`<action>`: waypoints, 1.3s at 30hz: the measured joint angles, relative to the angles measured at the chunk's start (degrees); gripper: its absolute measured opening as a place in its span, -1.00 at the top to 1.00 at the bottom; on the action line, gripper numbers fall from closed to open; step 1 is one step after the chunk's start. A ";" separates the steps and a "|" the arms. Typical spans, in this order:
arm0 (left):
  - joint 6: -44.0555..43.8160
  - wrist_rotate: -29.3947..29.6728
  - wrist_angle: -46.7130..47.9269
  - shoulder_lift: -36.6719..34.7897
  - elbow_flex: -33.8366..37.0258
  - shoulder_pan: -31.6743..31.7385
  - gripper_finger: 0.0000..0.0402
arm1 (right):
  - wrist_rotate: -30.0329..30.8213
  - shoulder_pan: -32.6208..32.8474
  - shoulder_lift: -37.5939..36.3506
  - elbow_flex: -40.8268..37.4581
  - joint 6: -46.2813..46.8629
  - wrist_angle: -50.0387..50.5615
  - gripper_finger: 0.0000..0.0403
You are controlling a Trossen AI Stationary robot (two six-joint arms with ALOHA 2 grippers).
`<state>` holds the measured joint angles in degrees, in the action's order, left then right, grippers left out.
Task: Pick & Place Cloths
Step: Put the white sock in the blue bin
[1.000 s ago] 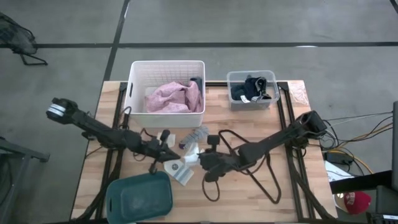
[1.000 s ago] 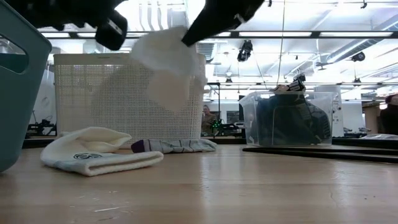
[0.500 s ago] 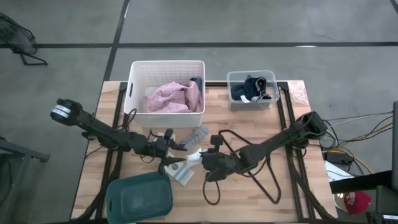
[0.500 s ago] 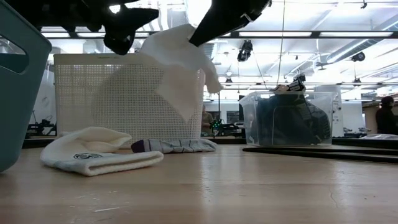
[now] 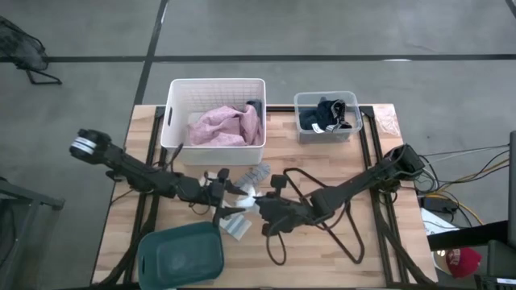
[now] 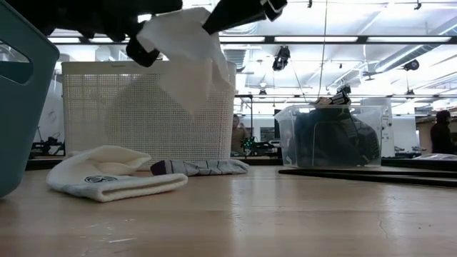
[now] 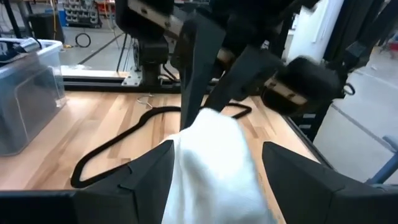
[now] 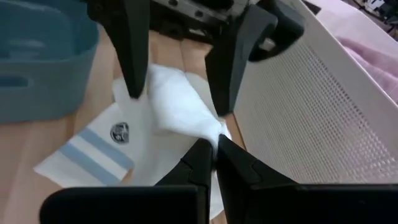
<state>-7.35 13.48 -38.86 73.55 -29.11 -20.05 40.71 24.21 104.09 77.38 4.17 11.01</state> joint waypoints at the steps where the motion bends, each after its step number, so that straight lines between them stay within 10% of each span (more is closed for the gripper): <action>1: 0.10 0.01 0.13 0.49 -0.48 0.00 -0.25 | 0.00 0.02 0.00 0.00 -0.01 -0.37 0.94; 23: 3.06 2.90 5.03 3.35 -3.69 0.13 -0.21 | -0.22 1.85 0.00 -0.02 -0.62 -4.62 0.94; 39: 5.29 0.73 5.14 3.25 -3.81 0.05 0.91 | -0.22 2.05 0.00 -0.18 -0.75 -4.37 0.90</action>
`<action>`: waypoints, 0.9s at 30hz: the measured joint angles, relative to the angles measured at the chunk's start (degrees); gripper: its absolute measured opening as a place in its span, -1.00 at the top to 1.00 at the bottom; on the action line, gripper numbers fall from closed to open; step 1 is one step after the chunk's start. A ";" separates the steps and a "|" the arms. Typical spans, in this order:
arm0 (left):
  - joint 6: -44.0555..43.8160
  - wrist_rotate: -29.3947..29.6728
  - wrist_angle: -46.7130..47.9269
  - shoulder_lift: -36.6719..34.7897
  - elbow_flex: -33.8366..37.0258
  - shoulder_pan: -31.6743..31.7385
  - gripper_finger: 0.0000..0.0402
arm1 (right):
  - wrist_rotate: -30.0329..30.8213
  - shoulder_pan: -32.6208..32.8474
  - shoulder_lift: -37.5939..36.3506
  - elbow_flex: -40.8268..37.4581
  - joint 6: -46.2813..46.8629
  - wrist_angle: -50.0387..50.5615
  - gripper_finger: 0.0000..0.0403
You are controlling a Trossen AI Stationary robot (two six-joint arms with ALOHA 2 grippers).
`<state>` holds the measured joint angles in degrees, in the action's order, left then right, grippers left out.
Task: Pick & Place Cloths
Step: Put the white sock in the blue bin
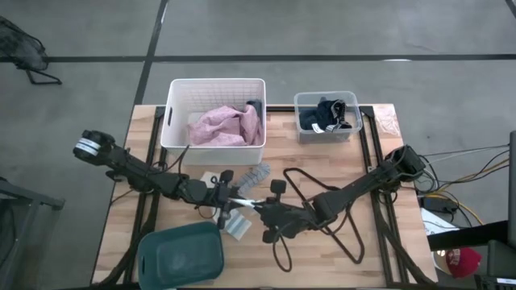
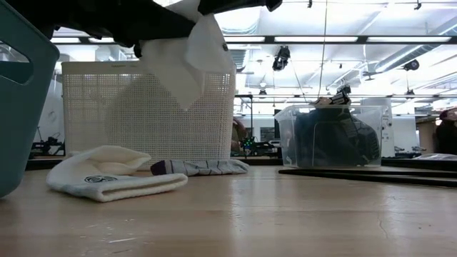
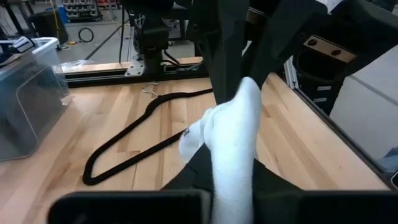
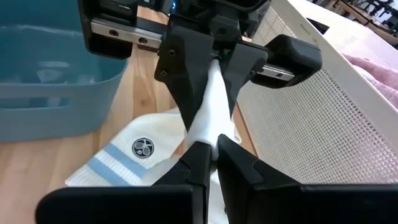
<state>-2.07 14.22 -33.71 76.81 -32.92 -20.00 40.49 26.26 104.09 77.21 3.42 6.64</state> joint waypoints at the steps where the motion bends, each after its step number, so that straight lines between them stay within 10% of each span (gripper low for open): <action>1: 0.08 -0.09 0.12 -0.07 -0.05 -0.01 0.92 | 0.00 0.00 0.00 -0.06 0.00 0.05 0.89; 27: -1.11 -13.86 17.01 -16.33 0.34 -12.01 0.84 | 0.11 -2.23 0.00 -1.90 2.27 3.03 0.32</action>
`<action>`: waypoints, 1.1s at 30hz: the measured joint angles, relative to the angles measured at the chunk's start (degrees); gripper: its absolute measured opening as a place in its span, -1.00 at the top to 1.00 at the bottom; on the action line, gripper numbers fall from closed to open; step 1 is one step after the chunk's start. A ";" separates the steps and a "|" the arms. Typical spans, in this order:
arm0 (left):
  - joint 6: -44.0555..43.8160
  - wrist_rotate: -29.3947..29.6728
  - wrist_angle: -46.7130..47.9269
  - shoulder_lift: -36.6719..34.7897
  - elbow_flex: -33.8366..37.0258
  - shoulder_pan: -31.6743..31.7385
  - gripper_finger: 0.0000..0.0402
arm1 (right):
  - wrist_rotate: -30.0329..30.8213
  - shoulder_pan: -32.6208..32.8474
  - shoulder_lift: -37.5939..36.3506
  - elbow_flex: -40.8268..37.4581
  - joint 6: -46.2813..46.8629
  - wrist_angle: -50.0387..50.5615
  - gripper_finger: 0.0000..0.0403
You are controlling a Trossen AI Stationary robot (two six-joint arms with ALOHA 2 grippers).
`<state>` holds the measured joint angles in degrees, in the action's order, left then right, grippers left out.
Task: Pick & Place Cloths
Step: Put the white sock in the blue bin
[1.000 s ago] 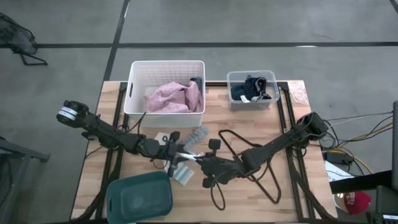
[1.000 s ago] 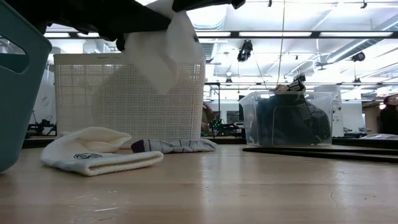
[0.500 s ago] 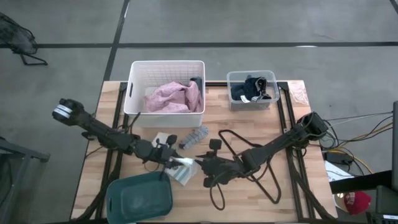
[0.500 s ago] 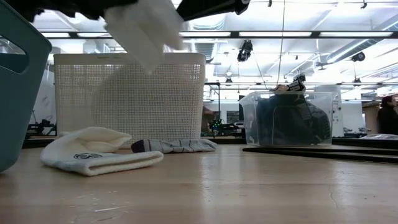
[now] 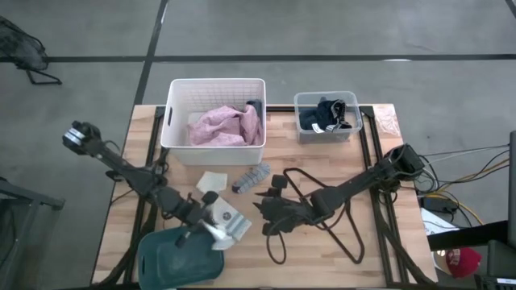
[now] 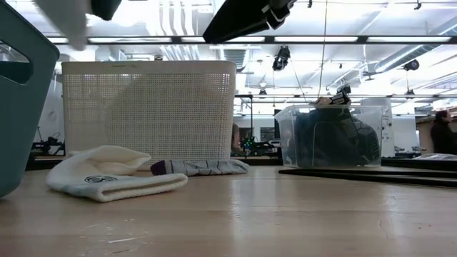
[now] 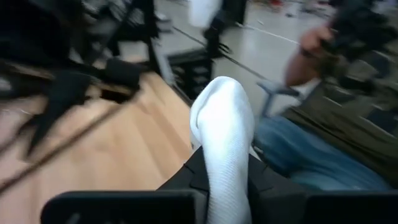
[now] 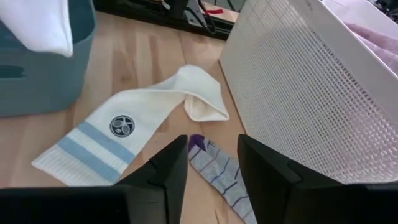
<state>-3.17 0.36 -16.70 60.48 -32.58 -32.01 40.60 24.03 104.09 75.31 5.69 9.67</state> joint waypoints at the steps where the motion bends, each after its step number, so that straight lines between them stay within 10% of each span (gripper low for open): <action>1: -0.70 -1.31 1.66 -0.61 0.00 -0.38 0.85 | -0.02 -0.09 0.00 -0.01 0.20 0.00 0.31; 13: -7.52 -18.50 7.49 -2.31 1.93 -1.33 0.84 | -0.02 -0.27 0.00 -0.11 0.77 -0.02 0.19; 33: -23.70 -14.44 -1.70 -1.08 7.70 -1.61 0.45 | -0.07 -0.61 0.02 -0.11 1.25 -0.13 0.41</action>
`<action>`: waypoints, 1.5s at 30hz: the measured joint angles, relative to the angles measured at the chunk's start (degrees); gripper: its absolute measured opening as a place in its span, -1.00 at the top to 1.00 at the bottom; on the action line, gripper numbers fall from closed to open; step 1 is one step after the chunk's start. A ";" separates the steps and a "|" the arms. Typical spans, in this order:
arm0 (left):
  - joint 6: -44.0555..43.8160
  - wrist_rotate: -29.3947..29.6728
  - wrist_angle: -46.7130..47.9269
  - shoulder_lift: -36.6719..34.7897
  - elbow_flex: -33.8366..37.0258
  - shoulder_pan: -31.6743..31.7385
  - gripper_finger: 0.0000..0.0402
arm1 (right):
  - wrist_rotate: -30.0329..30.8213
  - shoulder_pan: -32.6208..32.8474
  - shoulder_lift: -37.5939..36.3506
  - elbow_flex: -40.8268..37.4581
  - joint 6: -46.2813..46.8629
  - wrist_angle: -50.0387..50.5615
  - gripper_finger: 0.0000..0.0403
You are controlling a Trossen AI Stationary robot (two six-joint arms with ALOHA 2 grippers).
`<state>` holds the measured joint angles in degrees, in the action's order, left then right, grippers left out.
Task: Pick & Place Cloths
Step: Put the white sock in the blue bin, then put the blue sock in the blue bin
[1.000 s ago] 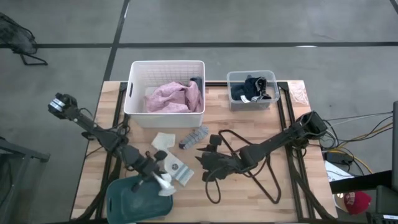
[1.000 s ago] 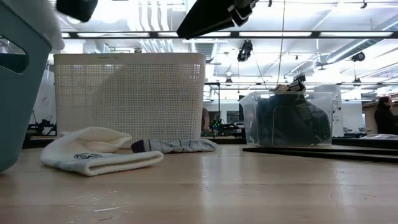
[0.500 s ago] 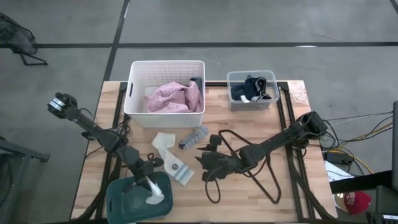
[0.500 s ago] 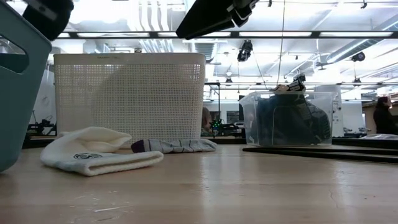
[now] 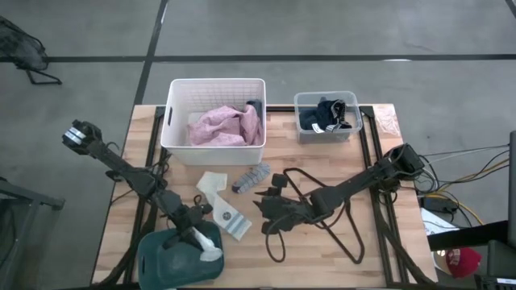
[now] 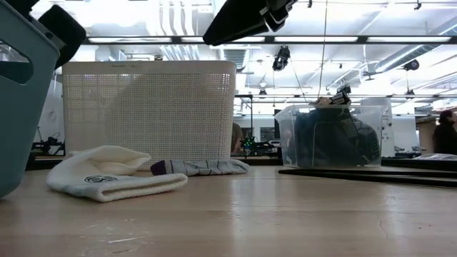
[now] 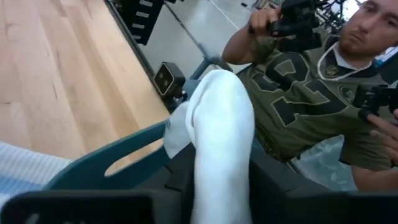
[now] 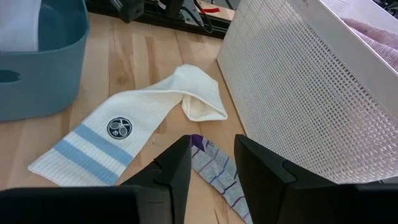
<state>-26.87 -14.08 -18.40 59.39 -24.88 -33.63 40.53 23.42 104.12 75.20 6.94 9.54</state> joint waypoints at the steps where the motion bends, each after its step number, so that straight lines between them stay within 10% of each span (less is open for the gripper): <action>1: 0.02 -0.06 -0.43 0.02 0.06 -0.02 0.41 | 0.00 -0.02 0.00 0.00 -0.01 0.00 0.43; 25: 7.74 4.45 -14.51 0.07 4.60 -0.02 -0.09 | -0.78 -0.11 0.02 -0.55 1.56 0.05 0.78; 34: 18.62 15.13 -34.88 0.07 4.58 0.15 -0.09 | -19.24 -1.13 0.09 -0.87 2.06 -2.21 0.62; 45: 29.42 15.32 -40.24 1.02 -1.58 0.17 -0.09 | -19.71 -1.20 0.09 -7.52 -0.72 -8.67 0.21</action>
<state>2.55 1.23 -58.63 60.41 -26.46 -33.46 20.82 22.22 104.20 67.68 6.22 0.87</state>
